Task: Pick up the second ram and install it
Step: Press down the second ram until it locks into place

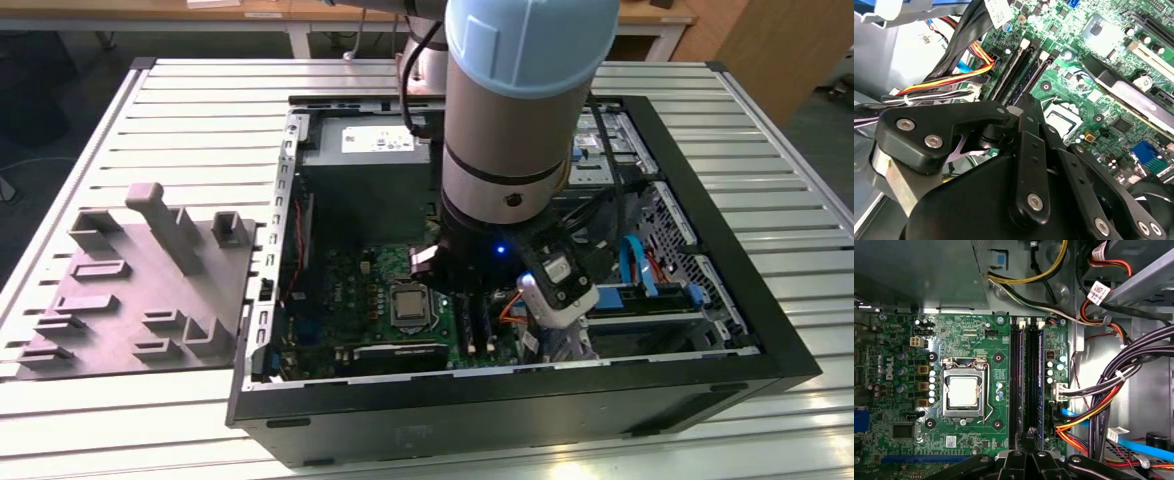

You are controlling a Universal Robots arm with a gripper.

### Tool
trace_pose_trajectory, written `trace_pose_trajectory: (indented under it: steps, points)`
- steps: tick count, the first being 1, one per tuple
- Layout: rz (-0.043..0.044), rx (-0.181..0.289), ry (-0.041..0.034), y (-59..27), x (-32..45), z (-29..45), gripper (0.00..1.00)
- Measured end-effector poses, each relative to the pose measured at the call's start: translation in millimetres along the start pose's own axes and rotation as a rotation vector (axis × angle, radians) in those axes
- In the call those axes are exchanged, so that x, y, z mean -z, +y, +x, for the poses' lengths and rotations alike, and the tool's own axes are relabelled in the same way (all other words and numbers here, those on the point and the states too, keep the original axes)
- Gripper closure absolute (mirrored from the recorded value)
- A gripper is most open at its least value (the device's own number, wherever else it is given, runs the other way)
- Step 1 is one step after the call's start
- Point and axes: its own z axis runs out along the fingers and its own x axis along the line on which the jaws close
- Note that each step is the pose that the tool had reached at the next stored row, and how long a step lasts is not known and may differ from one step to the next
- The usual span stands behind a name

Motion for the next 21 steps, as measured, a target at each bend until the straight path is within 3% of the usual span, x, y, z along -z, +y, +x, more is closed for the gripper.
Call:
trace_pose_trajectory:
  steps: [6, 16, 21]
  points:
    - [0.0002, 0.0, 0.0001, 3.9, -0.1, 0.0, 0.9]
    - [0.0002, 0.0, 0.0001, 30.4, -1.6, 0.1, 0.9]
    - [0.0002, 0.0, 0.0001, 36.3, -1.8, 0.1, 0.9]
